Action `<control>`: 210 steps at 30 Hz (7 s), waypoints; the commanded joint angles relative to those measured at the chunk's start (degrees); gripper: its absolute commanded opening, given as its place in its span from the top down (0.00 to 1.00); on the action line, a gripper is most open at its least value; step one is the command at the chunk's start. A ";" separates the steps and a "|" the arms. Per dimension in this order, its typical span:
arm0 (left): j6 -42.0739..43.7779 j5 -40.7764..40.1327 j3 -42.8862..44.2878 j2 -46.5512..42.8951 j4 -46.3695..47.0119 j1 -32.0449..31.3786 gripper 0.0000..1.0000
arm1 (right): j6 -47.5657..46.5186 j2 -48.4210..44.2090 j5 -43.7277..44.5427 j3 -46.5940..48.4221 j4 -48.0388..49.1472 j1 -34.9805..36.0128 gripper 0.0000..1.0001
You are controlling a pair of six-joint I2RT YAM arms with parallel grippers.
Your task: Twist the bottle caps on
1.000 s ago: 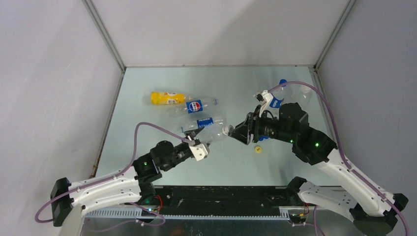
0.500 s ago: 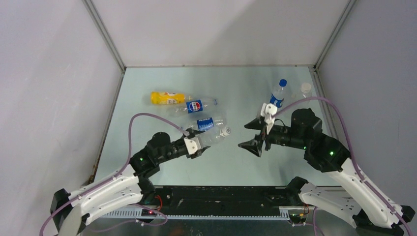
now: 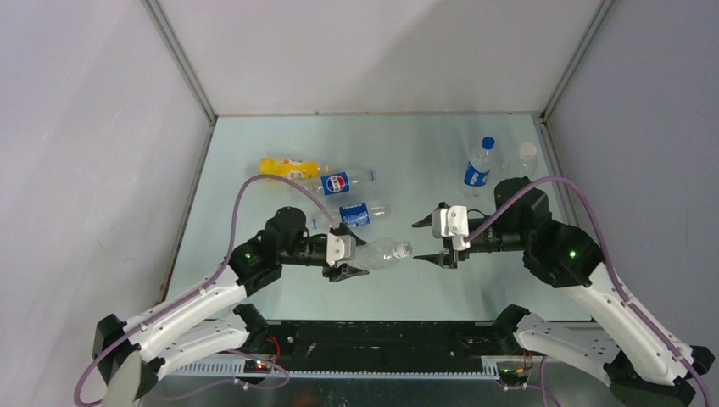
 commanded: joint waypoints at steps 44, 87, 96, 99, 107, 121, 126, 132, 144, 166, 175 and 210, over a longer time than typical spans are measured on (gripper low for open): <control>-1.25 -6.48 4.91 -0.96 5.94 -0.31 1.00 | 19.71 7.77 6.15 4.02 -0.22 4.54 0.93; 0.87 5.75 1.96 1.33 -4.10 3.12 1.00 | 1.37 -5.49 8.11 -4.45 2.56 5.84 0.25; 4.61 10.74 6.22 5.77 -10.17 3.21 1.00 | -0.99 -1.22 4.24 -2.32 1.07 5.85 0.33; 4.73 11.03 6.54 5.99 -10.33 3.15 1.00 | -1.52 -0.32 3.66 -1.51 0.97 5.85 0.35; 4.79 11.36 7.24 6.82 -10.20 3.12 1.00 | -0.14 1.27 0.00 -1.19 2.32 5.80 0.41; 6.53 11.20 8.95 7.16 -11.30 3.08 1.00 | 1.59 3.43 -0.56 -1.23 2.06 5.74 0.56; 6.18 8.97 9.17 6.90 -10.26 2.74 1.00 | 5.22 4.53 -0.64 -1.23 2.50 5.76 0.75; 2.20 -6.94 5.13 1.24 1.74 -0.56 1.00 | 17.69 7.10 7.30 -1.47 1.47 5.75 0.89; 20.75 -47.06 -2.86 -5.58 18.02 -17.25 1.00 | 71.77 9.49 20.47 -9.16 14.79 1.10 1.00; 7.36 -20.31 -1.00 -4.12 -0.39 -5.59 1.00 | 28.30 -4.56 9.03 -12.51 21.25 -3.26 0.32; 10.61 1.99 8.74 4.37 -17.77 3.89 1.00 | 1.22 -5.44 -2.62 -10.10 11.16 -3.47 0.32; 11.77 6.67 14.90 10.60 -21.31 4.05 1.00 | 10.14 4.25 -10.40 -7.14 12.72 -0.96 0.67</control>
